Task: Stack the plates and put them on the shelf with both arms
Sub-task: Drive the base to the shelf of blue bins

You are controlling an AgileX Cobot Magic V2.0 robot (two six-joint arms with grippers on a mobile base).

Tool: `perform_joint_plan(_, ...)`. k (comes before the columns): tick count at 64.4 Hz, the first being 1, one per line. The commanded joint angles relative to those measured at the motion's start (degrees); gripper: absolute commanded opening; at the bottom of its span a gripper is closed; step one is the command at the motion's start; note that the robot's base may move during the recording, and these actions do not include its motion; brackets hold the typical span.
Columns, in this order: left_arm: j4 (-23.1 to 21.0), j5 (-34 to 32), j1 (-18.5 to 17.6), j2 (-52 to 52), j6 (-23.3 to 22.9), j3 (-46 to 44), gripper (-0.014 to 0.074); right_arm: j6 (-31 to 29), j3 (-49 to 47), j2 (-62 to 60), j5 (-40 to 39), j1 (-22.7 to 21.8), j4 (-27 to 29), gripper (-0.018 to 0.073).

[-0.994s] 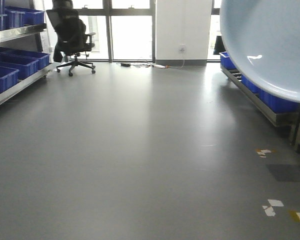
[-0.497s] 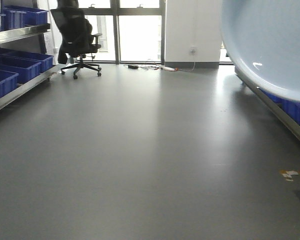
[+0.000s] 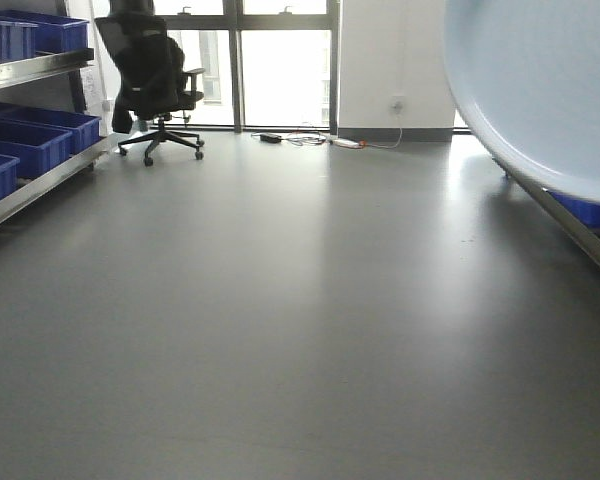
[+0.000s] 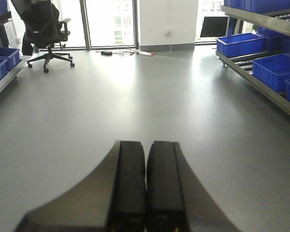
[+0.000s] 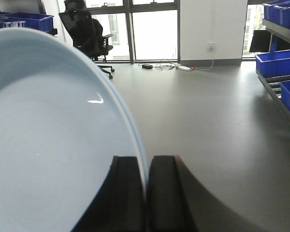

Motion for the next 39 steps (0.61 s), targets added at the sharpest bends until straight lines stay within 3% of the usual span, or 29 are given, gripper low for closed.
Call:
perform_joint_plan(1, -0.08, -4.92, 0.09, 0.21, -0.52, -1.69, 0.0082, -0.13, -1.82, -0.17, -5.48, -0.29, -0.6, 0.0056)
perform_joint_plan(39, -0.08, -4.92, 0.09, 0.21, -0.52, -1.69, 0.0082, -0.13, -1.82, -0.17, -5.48, -0.29, -0.6, 0.0056)
